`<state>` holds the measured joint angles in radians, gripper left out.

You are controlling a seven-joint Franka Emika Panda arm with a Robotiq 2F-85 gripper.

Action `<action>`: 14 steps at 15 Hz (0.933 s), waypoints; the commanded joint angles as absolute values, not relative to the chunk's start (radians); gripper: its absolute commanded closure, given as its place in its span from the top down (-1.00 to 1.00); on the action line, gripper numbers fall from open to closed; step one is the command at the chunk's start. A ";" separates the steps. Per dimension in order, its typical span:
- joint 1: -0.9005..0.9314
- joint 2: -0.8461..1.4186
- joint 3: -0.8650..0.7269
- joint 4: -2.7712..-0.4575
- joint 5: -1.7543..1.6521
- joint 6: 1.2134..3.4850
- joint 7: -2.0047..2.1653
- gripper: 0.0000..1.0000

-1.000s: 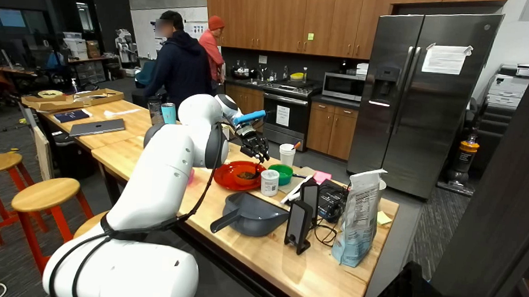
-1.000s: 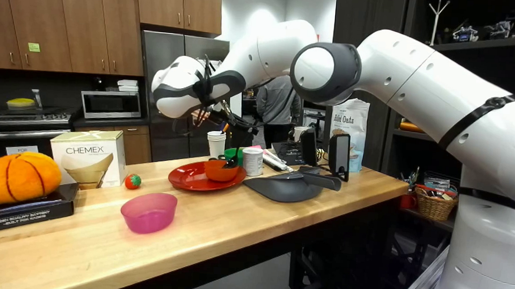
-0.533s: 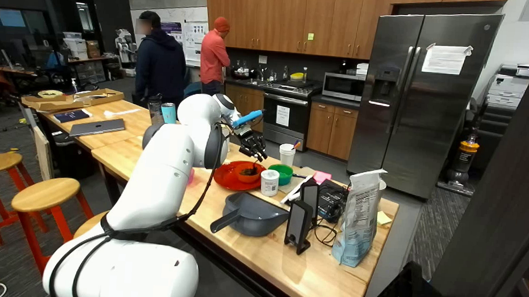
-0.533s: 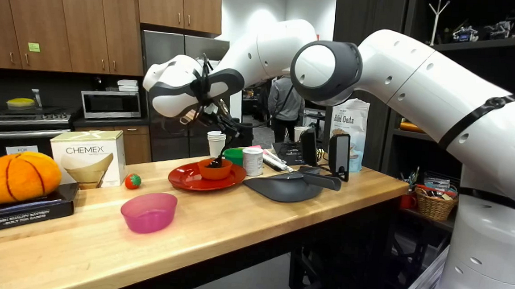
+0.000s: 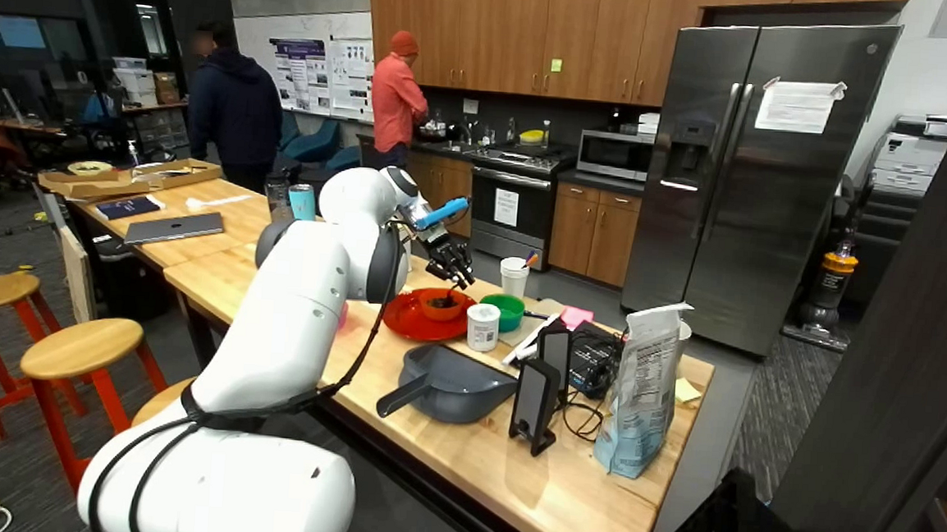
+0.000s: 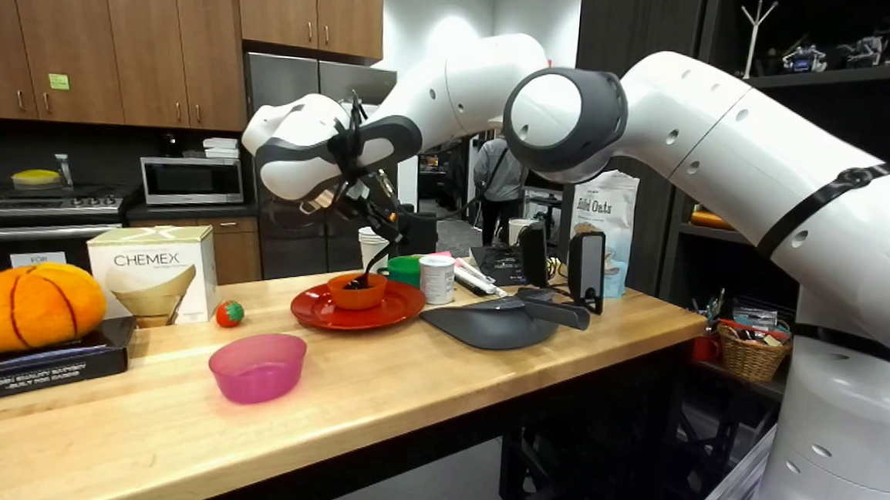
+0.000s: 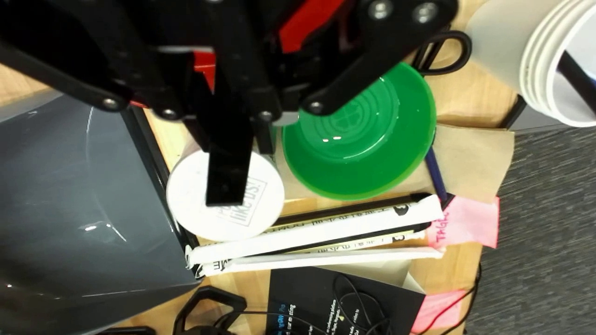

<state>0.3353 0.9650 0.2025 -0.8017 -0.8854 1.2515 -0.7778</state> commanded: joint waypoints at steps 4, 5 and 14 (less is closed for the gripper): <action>0.301 0.937 0.213 -0.828 -0.818 1.169 -0.780 -0.88; 0.301 0.938 0.209 -0.829 -0.819 1.151 -0.781 -0.88; 0.314 0.939 0.191 -0.855 -0.890 1.112 -0.779 -0.88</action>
